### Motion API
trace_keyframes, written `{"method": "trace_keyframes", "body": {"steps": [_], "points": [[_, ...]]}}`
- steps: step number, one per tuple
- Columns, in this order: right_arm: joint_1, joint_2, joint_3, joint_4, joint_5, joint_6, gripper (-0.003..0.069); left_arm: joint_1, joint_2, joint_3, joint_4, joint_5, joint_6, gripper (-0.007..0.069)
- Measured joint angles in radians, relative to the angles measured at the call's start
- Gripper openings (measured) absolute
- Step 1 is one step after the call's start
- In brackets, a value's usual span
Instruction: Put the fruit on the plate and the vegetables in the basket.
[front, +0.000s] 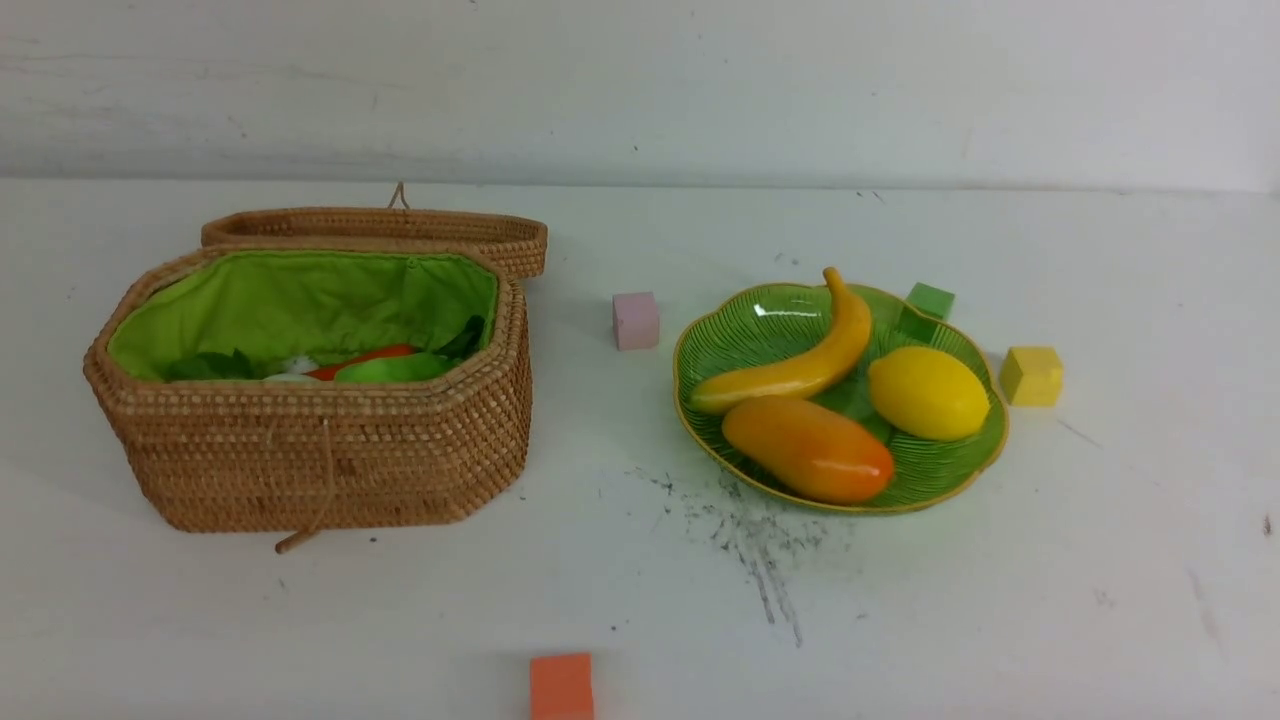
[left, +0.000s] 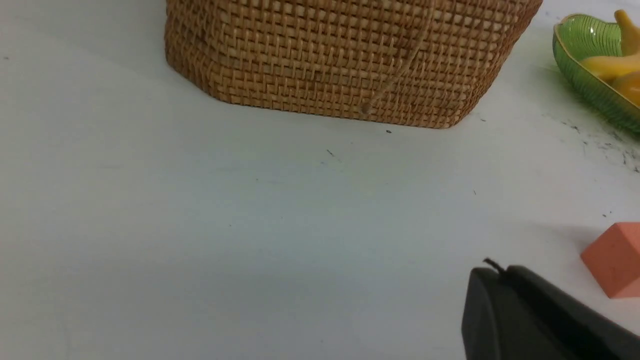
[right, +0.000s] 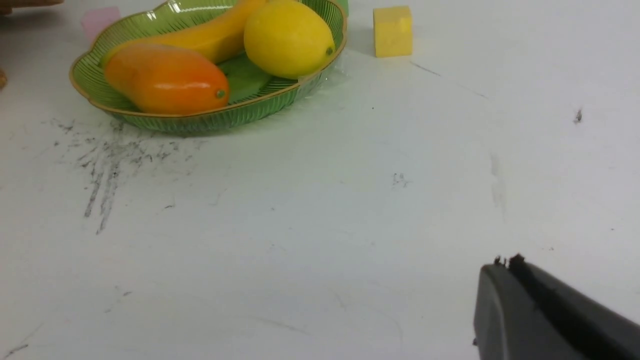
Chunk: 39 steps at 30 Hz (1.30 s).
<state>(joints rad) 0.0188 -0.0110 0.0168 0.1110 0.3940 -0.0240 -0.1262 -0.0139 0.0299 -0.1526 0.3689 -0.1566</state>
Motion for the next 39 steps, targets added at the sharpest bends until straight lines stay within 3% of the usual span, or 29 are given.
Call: {"method": "trace_keyframes", "body": {"steps": [39], "points": [[0.000,0.000,0.000,-0.001,-0.001,0.000,0.0050,0.000,0.000,0.000,0.000,0.001,0.000,-0.0008]]}}
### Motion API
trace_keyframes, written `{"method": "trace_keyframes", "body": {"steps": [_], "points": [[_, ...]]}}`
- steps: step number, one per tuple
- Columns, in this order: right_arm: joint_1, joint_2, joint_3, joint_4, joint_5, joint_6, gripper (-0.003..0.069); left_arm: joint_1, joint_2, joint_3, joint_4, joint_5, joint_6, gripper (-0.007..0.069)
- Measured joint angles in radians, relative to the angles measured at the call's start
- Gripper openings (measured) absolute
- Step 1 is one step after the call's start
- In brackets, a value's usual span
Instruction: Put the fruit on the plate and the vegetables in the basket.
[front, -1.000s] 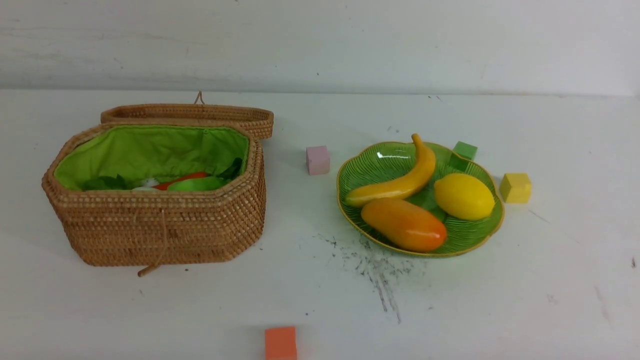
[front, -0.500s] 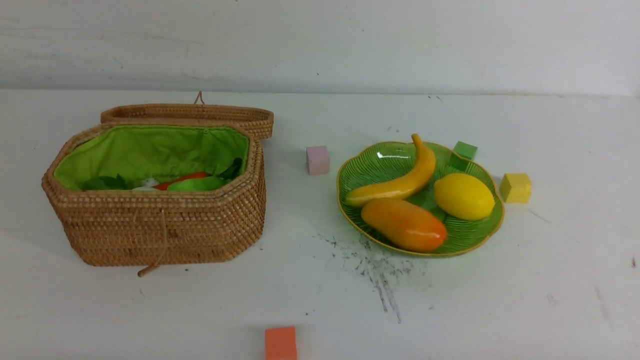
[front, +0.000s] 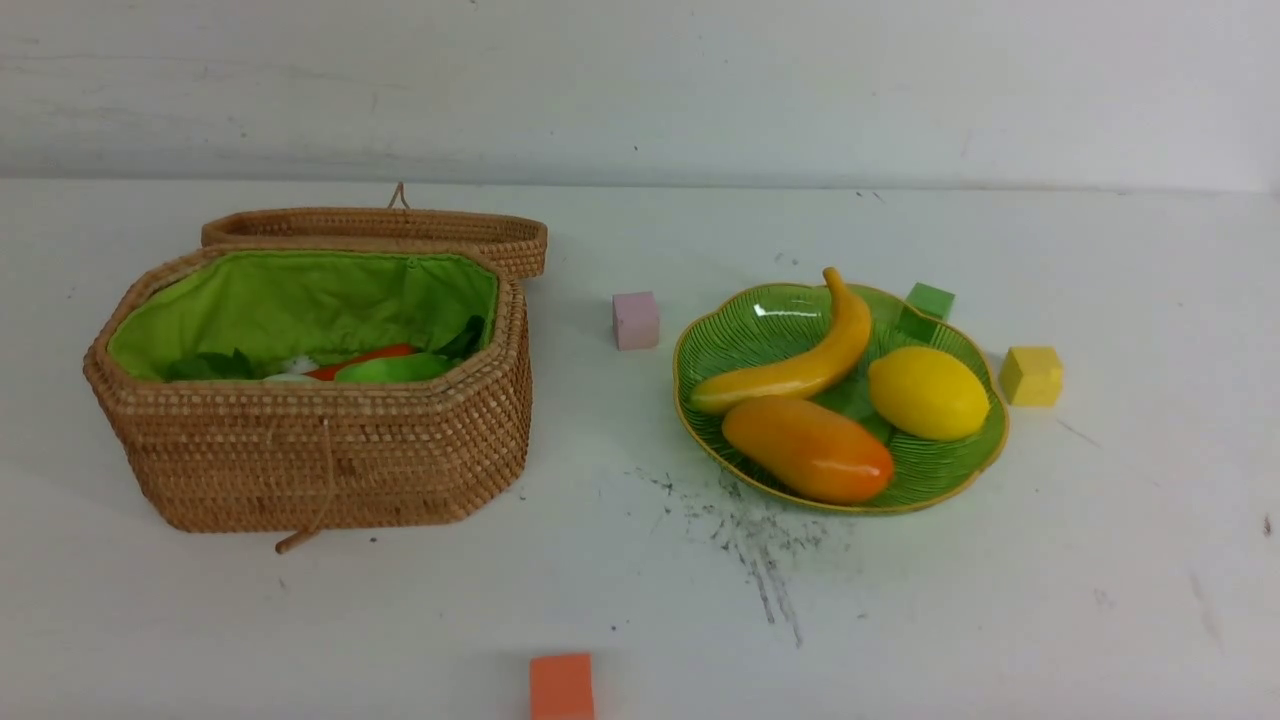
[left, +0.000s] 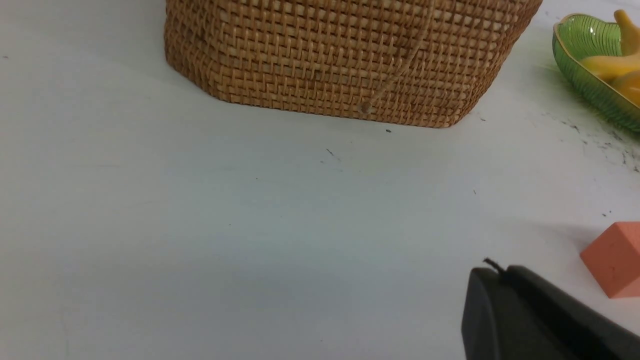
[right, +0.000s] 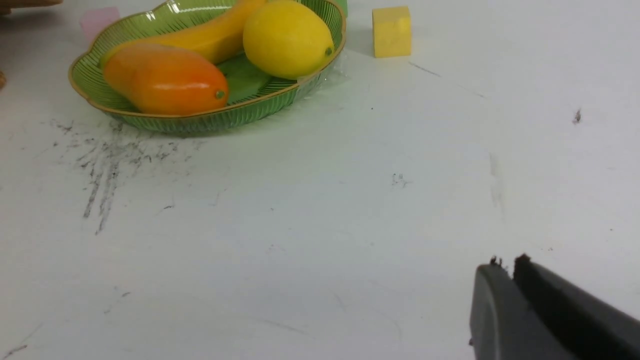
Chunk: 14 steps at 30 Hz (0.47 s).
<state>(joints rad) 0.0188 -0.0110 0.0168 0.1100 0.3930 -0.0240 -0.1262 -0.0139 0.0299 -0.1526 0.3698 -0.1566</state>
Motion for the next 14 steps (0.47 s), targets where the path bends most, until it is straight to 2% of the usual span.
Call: {"method": "trace_keyframes", "body": {"steps": [14], "points": [[0.000,0.000,0.000,0.000,0.000,0.000,0.0070,0.000,0.000,0.000,0.000,0.000,0.000,-0.0003]]}}
